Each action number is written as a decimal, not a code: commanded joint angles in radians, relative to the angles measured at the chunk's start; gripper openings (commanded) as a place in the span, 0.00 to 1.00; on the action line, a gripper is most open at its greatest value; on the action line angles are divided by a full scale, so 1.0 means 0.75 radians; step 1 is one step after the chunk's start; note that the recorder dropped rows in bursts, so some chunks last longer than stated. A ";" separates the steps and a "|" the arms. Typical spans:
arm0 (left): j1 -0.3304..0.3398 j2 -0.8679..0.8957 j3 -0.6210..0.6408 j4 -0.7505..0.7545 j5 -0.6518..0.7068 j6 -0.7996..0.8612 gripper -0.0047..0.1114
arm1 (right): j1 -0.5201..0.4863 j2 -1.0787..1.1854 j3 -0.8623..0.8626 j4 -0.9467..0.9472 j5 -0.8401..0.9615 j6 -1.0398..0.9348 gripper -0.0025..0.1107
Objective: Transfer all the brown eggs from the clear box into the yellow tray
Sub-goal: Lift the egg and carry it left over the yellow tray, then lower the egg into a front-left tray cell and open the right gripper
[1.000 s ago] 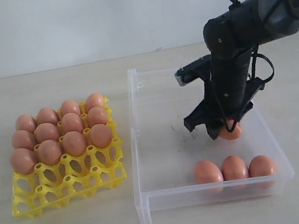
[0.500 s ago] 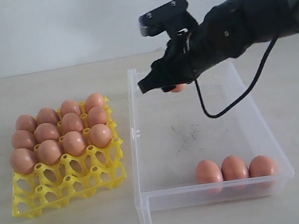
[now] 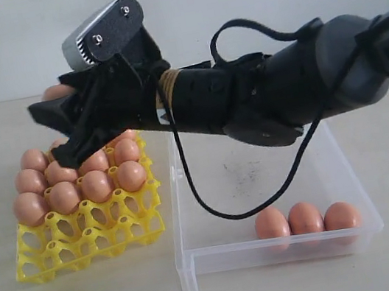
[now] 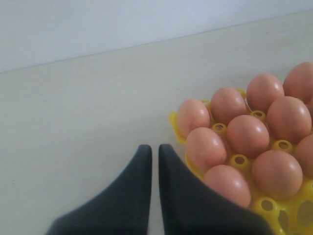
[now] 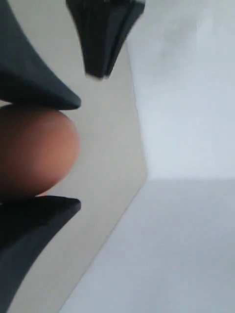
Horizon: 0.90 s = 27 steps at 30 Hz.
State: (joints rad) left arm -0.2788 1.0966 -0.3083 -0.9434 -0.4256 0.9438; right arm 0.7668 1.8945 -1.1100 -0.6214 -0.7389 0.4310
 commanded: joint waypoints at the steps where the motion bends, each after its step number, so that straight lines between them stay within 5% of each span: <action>1: 0.003 -0.010 0.006 -0.003 -0.019 -0.013 0.07 | -0.003 0.101 -0.040 -0.262 -0.243 0.181 0.02; 14: 0.003 -0.010 0.006 -0.003 -0.046 -0.015 0.07 | -0.001 0.467 -0.388 -0.692 -0.282 0.740 0.02; 27: 0.003 -0.010 0.006 -0.003 -0.072 -0.015 0.07 | -0.001 0.700 -0.694 -0.801 -0.408 0.777 0.02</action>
State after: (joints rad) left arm -0.2788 1.0966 -0.3083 -0.9434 -0.4682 0.9438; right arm 0.7668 2.3998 -1.5957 -1.2082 -1.0247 1.0110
